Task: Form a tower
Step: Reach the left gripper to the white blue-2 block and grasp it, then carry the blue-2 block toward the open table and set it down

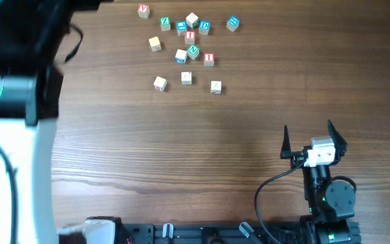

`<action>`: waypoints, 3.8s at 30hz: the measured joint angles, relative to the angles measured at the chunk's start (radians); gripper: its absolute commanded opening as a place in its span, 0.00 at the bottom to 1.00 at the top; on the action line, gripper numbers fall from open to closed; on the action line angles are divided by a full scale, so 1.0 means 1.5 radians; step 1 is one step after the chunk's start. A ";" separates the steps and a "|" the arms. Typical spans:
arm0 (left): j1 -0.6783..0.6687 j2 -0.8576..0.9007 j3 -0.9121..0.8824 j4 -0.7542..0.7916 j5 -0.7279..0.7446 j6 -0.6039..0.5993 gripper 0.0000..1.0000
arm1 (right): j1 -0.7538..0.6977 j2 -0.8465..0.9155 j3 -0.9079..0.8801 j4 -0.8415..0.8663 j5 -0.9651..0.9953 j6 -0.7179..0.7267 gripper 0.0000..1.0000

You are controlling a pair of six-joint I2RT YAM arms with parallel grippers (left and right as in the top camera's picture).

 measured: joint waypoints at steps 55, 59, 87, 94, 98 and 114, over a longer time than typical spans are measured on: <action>-0.128 0.447 -0.192 -0.196 -0.106 0.008 0.71 | 0.000 0.000 0.000 0.000 0.000 0.000 1.00; -0.131 0.447 -0.194 -0.173 -0.106 0.016 0.46 | 0.000 0.000 0.000 0.000 0.000 0.000 1.00; -0.131 0.413 -0.196 -0.232 -0.116 0.017 0.13 | 0.000 0.000 0.000 0.000 0.000 0.000 1.00; -0.131 0.081 -0.200 -0.377 -0.116 -0.048 0.22 | 0.000 0.000 0.000 0.000 0.000 0.000 1.00; -0.131 0.032 -0.202 -0.469 -0.116 -0.099 0.22 | 0.000 0.001 0.000 0.000 0.000 0.000 1.00; -0.200 0.149 -0.633 0.030 -0.151 -0.354 0.25 | 0.000 0.001 0.000 0.000 0.000 0.000 1.00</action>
